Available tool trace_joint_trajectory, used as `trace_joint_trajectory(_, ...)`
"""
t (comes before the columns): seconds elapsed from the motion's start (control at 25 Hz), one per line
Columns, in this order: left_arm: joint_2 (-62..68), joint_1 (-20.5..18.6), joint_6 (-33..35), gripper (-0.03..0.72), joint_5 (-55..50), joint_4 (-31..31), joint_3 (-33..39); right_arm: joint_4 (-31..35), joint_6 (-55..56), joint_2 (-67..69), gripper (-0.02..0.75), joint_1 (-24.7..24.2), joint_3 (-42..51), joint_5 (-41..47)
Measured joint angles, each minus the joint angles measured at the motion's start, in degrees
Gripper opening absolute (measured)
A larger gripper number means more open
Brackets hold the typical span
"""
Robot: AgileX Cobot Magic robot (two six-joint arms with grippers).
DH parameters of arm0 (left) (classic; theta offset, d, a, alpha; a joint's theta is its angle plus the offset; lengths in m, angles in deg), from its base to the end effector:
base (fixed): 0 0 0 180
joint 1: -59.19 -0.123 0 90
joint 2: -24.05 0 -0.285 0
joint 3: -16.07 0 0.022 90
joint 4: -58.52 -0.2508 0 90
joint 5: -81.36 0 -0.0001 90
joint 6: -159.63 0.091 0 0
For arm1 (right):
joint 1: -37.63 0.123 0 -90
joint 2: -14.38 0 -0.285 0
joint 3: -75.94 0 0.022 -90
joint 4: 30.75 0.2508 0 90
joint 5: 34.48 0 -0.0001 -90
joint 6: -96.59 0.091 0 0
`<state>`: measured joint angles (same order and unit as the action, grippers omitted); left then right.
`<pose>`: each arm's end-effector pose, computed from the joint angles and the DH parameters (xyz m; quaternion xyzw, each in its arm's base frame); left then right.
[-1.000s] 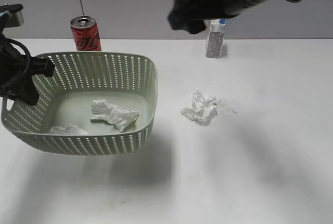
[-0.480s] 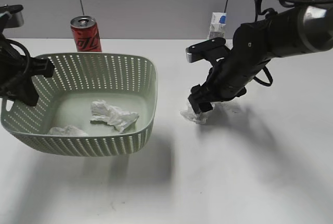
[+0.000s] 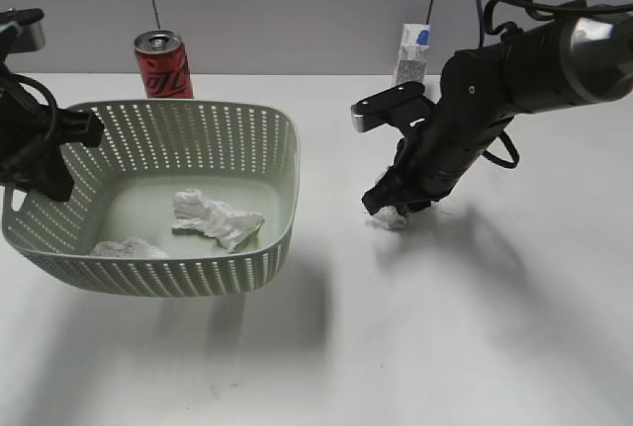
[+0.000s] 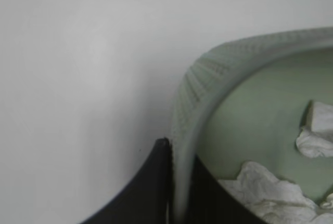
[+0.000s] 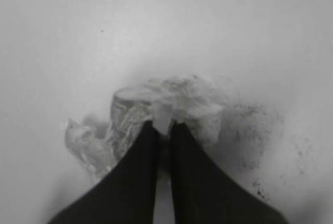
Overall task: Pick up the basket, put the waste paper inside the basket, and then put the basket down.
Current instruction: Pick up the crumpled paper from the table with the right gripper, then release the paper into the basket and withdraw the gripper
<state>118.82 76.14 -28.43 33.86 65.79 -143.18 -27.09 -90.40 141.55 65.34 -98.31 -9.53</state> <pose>0.2713 -0.0916 0.2322 0.0411 0.9868 -0.0832 0.1325 0.3575 0.1905 0.1111 -0.2679 0.9440 0.0530 0.1853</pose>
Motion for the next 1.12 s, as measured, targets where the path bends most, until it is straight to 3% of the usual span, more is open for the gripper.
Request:
trace_joint_trajectory(0.12,0.0,0.0,0.0,-0.001,0.1,0.0,0.0,0.0,-0.17,-0.9,0.018,0.0,0.05,1.47)
trace_joint_trajectory(0.48,0.0,0.0,0.0,-0.001,0.12,0.0,0.0,3.25,-3.35,-23.38,0.007,1.55,0.09,-0.15)
trace_joint_trajectory(0.64,0.0,0.0,0.0,-0.001,0.12,0.0,0.0,11.64,-8.7,-30.74,0.007,8.04,0.01,-5.78)
trace_joint_trajectory(0.8,0.0,0.0,0.0,-0.001,0.16,0.37,0.0,14.46,-9.86,-29.04,0.018,16.4,-0.07,-11.11)
trace_joint_trajectory(0.88,0.0,0.0,0.0,-0.001,0.16,0.74,0.0,14.69,-10.26,-24.93,0.095,19.68,-0.07,-11.65)
trace_joint_trajectory(1.04,0.0,0.0,0.0,-0.001,0.16,1.32,0.0,14.8,-11.27,-17.68,0.516,22.29,0.05,-10.89)
trace_joint_trajectory(1.12,0.0,0.0,0.0,-0.001,0.16,1.45,0.0,13.32,-10.99,-17.0,0.612,22.19,-0.39,-9.22)
